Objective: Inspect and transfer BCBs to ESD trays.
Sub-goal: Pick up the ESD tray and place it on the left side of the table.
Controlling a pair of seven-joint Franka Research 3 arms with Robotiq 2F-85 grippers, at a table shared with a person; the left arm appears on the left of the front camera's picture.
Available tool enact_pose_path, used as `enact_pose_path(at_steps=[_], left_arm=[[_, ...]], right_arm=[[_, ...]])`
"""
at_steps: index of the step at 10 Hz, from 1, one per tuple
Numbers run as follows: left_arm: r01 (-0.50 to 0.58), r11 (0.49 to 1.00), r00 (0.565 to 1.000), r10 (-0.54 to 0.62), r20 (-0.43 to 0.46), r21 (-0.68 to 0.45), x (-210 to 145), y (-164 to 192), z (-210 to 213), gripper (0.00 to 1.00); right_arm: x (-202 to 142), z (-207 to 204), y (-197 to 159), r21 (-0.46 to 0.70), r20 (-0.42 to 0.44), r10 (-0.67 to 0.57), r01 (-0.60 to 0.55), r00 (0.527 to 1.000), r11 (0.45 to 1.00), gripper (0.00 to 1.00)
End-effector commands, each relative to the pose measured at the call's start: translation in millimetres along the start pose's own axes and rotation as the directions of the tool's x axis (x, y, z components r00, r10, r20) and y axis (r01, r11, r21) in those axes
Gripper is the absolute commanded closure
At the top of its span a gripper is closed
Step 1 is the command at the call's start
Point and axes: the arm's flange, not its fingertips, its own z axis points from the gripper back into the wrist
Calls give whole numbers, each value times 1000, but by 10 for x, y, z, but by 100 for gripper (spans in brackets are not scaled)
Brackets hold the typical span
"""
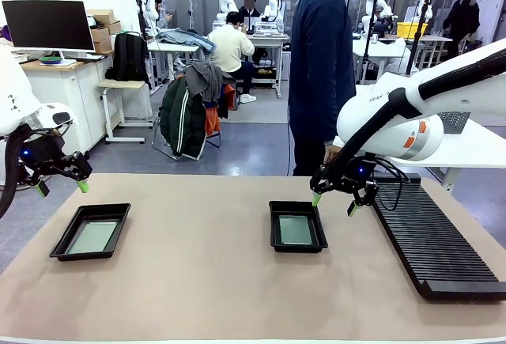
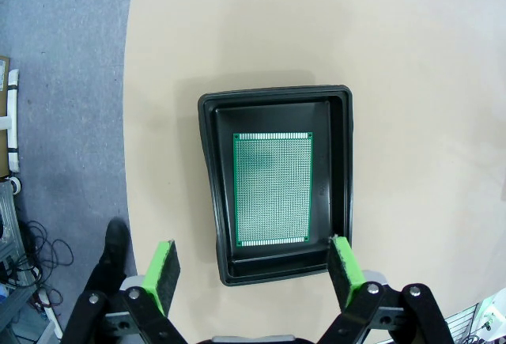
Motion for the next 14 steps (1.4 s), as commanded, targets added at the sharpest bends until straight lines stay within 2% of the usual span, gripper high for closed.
enact_pose_path(at_steps=[1, 10, 12, 14], left_arm=[[-2, 1000, 1000, 2, 14, 3, -20, 6, -23, 0], [0, 1000, 1000, 0, 0, 0, 0, 0, 0, 0], [39, 999, 998, -39, 40, -7, 142, -597, 271, 0], [54, 998, 998, -53, 23, -33, 255, -1165, 429, 0]], right_arm=[[9, -38, 1, 11, 11, -4, 4, 1000, 1000, 0], [0, 0, 0, 0, 0, 0, 0, 1000, 1000, 0], [-147, 310, -351, 177, -19, -74, 76, 997, 981, 0], [-250, 543, -758, 310, -39, -116, 122, 993, 943, 0]])
